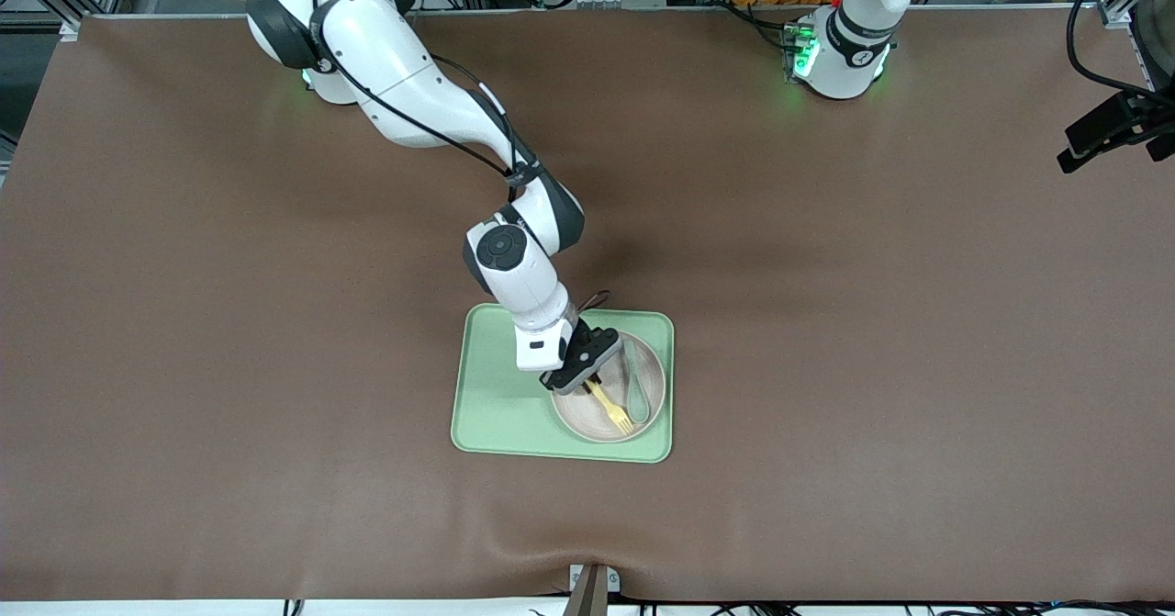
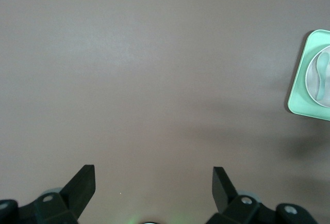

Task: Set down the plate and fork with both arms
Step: 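Carry the fork beside the plate on the tray and release it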

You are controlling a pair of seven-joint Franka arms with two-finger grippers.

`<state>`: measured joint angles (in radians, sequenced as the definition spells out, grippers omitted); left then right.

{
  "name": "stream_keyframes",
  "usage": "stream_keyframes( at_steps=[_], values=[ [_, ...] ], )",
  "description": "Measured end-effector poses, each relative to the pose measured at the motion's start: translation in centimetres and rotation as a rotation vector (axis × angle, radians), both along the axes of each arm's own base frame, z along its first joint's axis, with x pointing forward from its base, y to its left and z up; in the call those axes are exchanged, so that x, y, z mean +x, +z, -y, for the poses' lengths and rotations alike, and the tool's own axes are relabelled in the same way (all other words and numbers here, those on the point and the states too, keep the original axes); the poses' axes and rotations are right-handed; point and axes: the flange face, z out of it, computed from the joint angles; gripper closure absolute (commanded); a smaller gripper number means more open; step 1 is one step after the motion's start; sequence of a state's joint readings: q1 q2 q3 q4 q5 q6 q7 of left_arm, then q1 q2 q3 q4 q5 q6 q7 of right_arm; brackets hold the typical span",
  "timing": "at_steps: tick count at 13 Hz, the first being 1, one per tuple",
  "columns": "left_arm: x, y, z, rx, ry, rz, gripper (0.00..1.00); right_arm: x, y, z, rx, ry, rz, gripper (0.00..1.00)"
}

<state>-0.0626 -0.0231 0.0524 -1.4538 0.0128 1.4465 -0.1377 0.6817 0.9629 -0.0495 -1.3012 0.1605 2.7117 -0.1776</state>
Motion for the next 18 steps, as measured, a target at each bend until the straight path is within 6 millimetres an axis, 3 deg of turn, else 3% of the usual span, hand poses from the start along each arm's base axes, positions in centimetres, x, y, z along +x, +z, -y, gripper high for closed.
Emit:
stream_keyframes(
  at_steps=[5,8,13,15,18],
  values=[
    [0.2,-0.3,0.0,0.0,0.0,-0.002,0.0,2.4,5.6,4.0,0.003,-0.159,-0.121,1.0],
    [0.3,-0.3,0.1,0.0,-0.001,0.0,0.0,2.9,7.2,7.3,0.024,-0.303,-0.176,1.0],
    [0.3,-0.6,0.4,0.001,-0.007,-0.005,0.0,2.0,6.6,13.8,0.025,-0.516,-0.272,1.0],
    [0.3,-0.8,0.4,0.001,-0.007,-0.01,0.0,1.5,5.4,14.5,0.042,-0.609,-0.298,1.0],
    [0.3,-1.0,0.4,0.001,-0.007,-0.014,0.0,0.1,3.7,13.9,0.081,-0.738,-0.329,1.0]
  ],
)
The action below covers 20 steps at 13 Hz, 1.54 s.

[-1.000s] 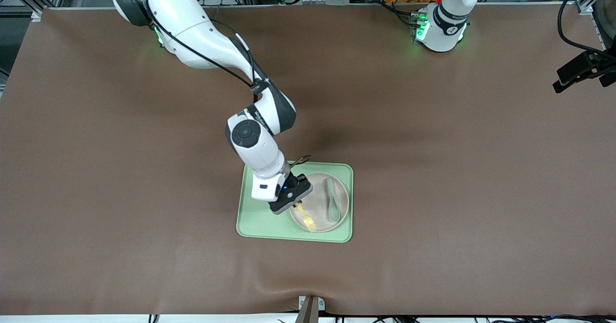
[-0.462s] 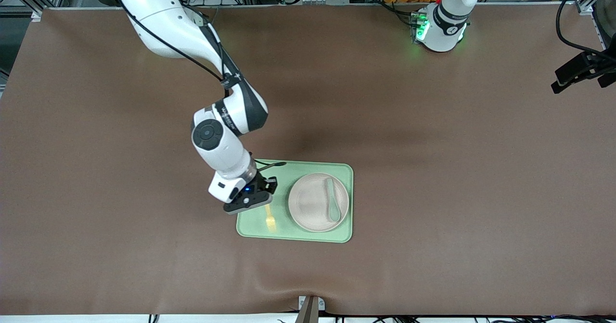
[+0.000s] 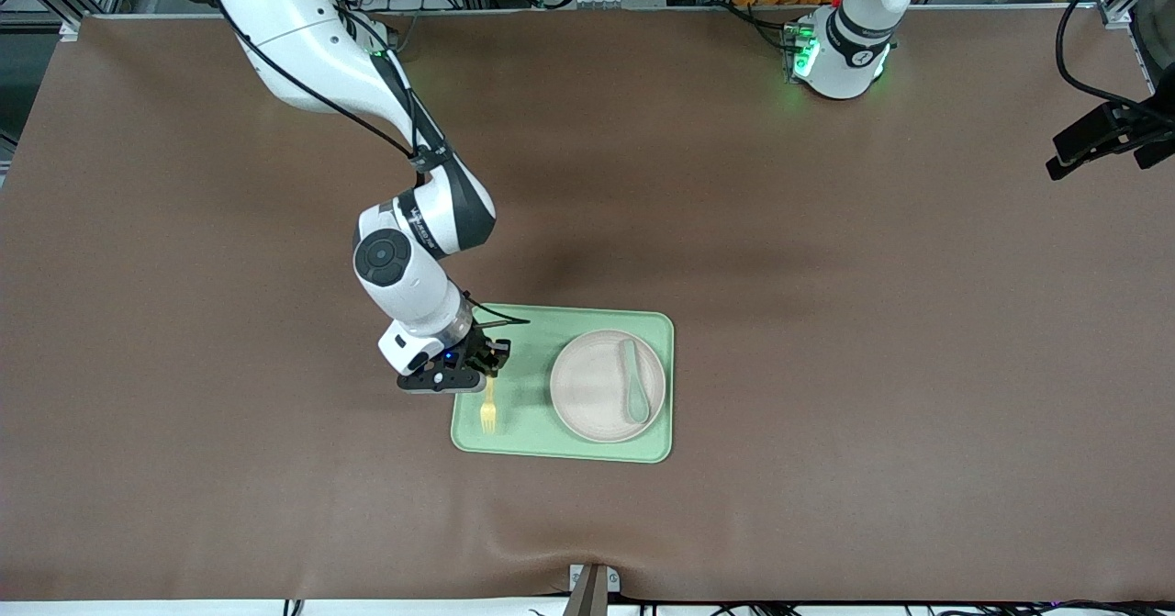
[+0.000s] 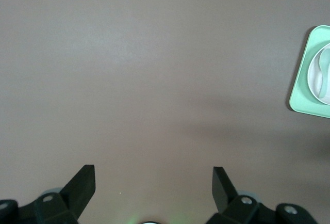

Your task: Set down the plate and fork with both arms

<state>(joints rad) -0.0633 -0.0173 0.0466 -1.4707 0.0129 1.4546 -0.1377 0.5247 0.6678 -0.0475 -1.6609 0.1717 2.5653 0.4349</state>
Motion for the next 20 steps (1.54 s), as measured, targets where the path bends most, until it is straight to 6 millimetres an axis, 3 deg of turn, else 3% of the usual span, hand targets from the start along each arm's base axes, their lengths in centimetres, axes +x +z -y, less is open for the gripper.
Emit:
stream_keyframes(
  at_steps=[7,8,9,10,16,20],
  values=[
    [0.0,0.0,0.1,0.0,-0.002,0.0,0.0,-1.9,-3.3,0.3,0.001,-0.031,0.006,1.0],
    [0.0,0.0,0.2,0.0,-0.003,0.0,0.0,-1.9,-3.5,0.4,0.001,-0.033,0.008,0.81],
    [0.0,0.0,0.2,0.0,-0.004,0.0,0.0,-1.9,-3.7,0.5,0.001,-0.035,0.011,0.37],
    [0.0,0.0,0.2,0.0,-0.004,0.0,0.0,-1.8,-3.9,0.6,0.001,-0.038,0.016,0.0],
    [0.0,-0.1,0.3,0.0,-0.006,-0.003,0.0,-1.4,-3.5,1.2,-0.009,-0.056,-0.012,0.0],
    [0.0,-0.2,0.4,0.0,-0.007,-0.005,0.0,0.1,0.3,3.4,-0.025,-0.075,-0.066,0.0]
  ],
)
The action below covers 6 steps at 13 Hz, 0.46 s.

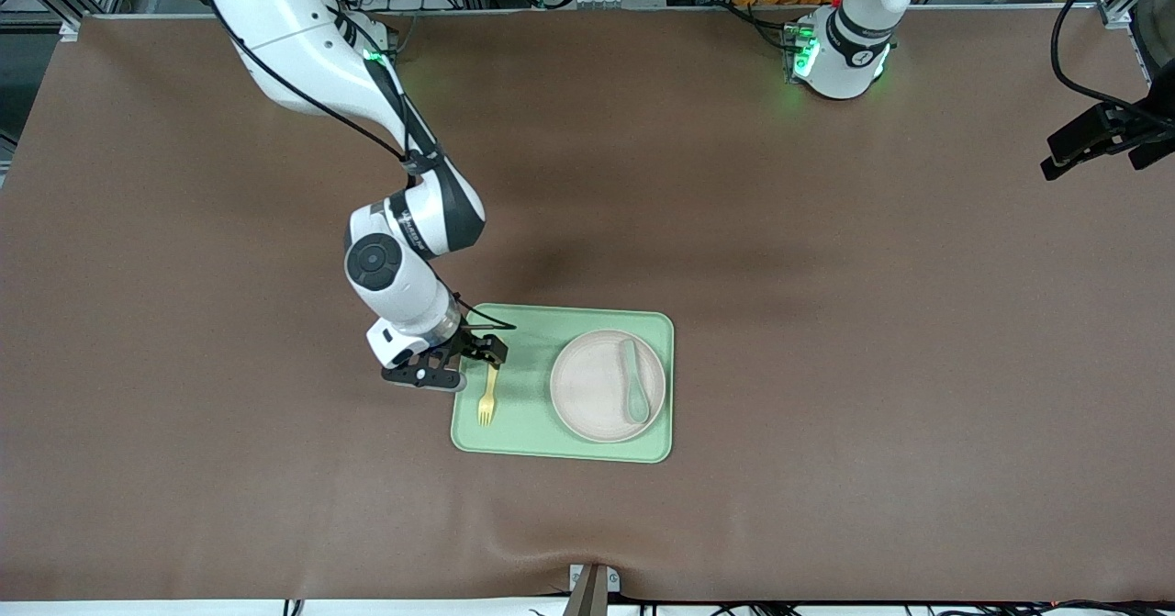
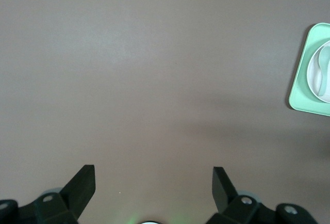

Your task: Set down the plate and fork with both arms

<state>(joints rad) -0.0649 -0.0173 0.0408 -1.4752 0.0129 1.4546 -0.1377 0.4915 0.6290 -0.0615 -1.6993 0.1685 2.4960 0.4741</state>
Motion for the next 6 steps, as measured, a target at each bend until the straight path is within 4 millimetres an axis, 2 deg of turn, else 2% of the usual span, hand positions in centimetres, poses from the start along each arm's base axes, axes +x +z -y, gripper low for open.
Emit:
stream_keyframes(
  at_steps=[3,6],
  values=[
    [0.0,-0.1,0.0,0.0,0.0,-0.003,0.0,0.9,4.9,3.5,-0.022,0.045,-0.051,0.0],
    [0.1,-0.3,0.0,0.0,-0.001,-0.006,0.0,1.1,11.5,9.2,-0.023,0.049,-0.105,0.0]
  ],
)
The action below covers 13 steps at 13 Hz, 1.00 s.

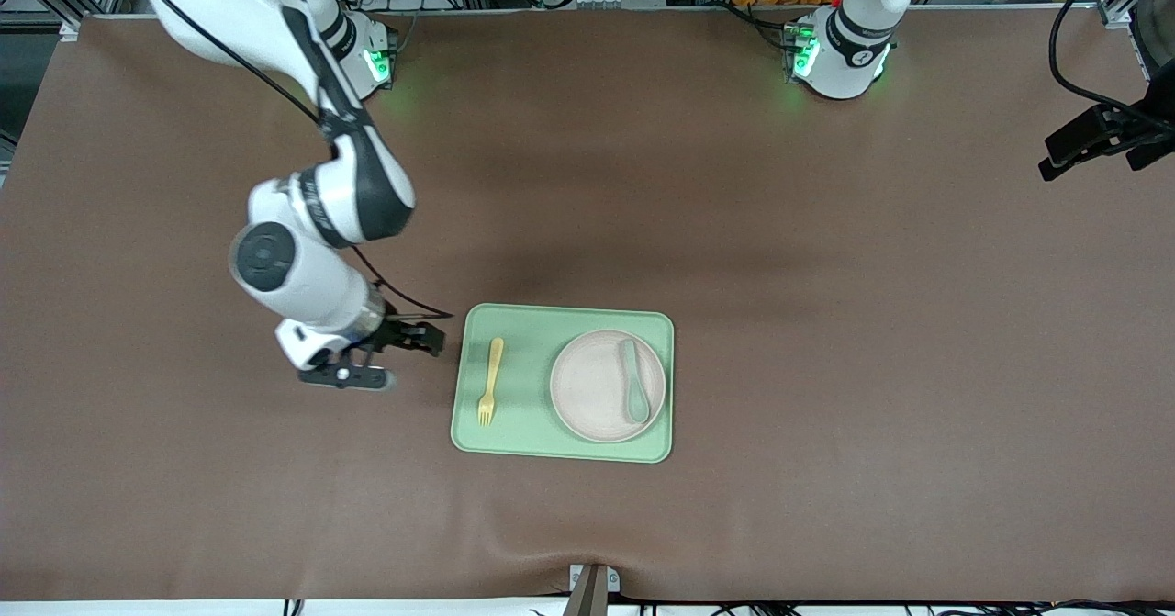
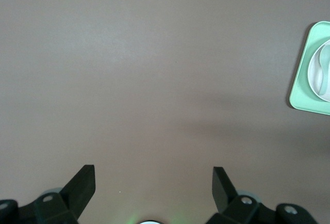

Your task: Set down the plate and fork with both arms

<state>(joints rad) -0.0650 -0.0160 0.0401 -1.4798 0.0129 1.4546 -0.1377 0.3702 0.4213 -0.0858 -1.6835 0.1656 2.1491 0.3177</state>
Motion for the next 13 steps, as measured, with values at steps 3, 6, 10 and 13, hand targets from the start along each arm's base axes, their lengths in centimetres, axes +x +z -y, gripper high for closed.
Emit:
stream_keyframes(
  at_steps=[3,6,10,13],
  values=[
    [0.1,-0.2,0.1,0.0,-0.001,-0.004,0.0,-1.1,6.3,6.4,0.005,0.006,-0.059,0.0],
    [0.2,-0.3,0.4,0.0,-0.006,-0.006,0.0,-3.0,11.6,13.7,-0.038,0.045,-0.094,0.0],
    [0.2,-0.4,0.5,0.001,-0.01,-0.006,0.0,-5.9,17.2,22.0,-0.05,0.108,-0.084,0.0],
    [0.2,-0.4,0.6,0.001,-0.01,-0.006,0.0,-8.0,20.7,25.1,-0.061,0.148,-0.05,0.0]
  ],
)
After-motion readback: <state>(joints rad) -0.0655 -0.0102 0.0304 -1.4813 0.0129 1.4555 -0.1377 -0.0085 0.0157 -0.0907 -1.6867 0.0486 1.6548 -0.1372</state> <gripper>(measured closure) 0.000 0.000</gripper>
